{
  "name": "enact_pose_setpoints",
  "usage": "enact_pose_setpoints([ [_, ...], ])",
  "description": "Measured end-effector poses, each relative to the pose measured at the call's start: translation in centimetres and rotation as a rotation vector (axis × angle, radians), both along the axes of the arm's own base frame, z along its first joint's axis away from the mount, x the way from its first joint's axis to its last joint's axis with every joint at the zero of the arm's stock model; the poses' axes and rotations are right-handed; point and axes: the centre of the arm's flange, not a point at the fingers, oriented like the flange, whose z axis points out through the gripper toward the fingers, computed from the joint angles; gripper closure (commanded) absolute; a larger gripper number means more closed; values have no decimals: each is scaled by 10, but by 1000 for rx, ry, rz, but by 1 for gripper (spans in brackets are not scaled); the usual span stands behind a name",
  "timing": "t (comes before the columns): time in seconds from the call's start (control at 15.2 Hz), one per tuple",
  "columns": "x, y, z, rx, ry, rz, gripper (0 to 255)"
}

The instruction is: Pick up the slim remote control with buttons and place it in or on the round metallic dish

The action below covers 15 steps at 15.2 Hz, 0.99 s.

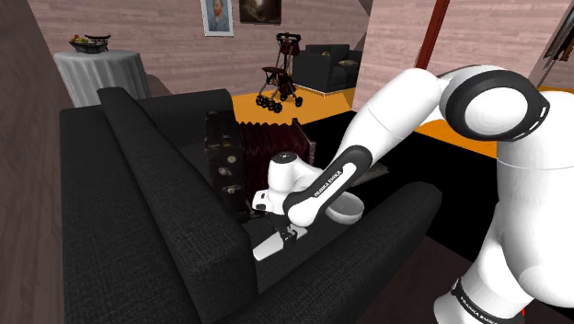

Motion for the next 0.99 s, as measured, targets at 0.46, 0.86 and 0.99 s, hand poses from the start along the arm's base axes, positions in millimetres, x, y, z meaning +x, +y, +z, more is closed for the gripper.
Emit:
enact_pose_setpoints([
  [0.46,0,-1,35,0,0,0,255],
  [0.86,-1,-1,67,0,0,0,255],
  [0.99,-1,-16,71,0,0,-1,255],
])
